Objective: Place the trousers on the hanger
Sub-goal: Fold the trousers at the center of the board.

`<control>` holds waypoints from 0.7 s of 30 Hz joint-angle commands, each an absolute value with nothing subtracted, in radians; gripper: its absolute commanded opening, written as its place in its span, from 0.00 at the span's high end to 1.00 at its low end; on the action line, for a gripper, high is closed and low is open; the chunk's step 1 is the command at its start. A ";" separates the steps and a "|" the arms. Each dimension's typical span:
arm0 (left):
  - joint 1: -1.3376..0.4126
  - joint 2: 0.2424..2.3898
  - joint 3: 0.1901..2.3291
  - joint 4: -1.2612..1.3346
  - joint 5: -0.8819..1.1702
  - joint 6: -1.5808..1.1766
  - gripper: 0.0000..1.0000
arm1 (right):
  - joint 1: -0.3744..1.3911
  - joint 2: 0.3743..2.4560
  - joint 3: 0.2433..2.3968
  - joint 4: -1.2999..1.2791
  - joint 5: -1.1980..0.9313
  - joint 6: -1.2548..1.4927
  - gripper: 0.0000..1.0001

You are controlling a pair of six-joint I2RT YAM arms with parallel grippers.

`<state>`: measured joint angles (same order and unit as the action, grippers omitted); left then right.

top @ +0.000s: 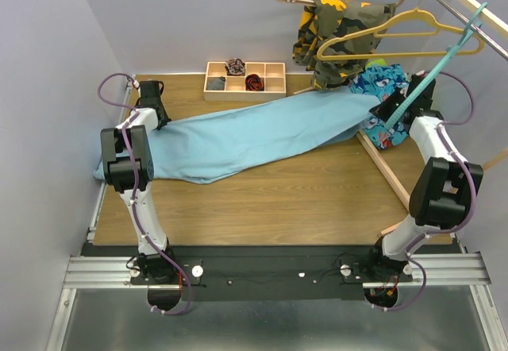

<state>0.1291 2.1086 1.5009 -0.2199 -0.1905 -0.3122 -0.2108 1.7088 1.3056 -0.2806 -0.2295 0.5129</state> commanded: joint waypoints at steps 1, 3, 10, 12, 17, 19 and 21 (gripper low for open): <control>0.152 2.100 1.488 -0.227 -0.216 -0.272 1.00 | -0.212 1.658 1.224 -0.268 -0.187 0.528 0.99; 0.152 2.097 1.482 -0.222 -0.212 -0.271 1.00 | -0.212 1.666 1.223 -0.268 -0.190 0.515 0.99; 0.147 2.103 1.493 -0.224 -0.206 -0.265 1.00 | -0.212 1.793 1.299 -0.271 -0.184 0.477 0.99; 0.147 2.103 1.488 -0.227 -0.209 -0.264 1.00 | -0.212 1.816 1.304 -0.305 -0.140 0.500 0.98; 0.147 2.094 1.480 -0.229 -0.218 -0.256 1.00 | -0.212 1.781 1.279 -0.362 -0.141 0.511 0.32; 0.147 2.092 1.480 -0.229 -0.218 -0.255 1.00 | -0.210 1.734 1.273 -0.357 -0.141 0.483 0.30; 0.144 2.091 1.483 -0.227 -0.218 -0.253 1.00 | -0.210 1.709 1.282 -0.341 -0.144 0.437 0.27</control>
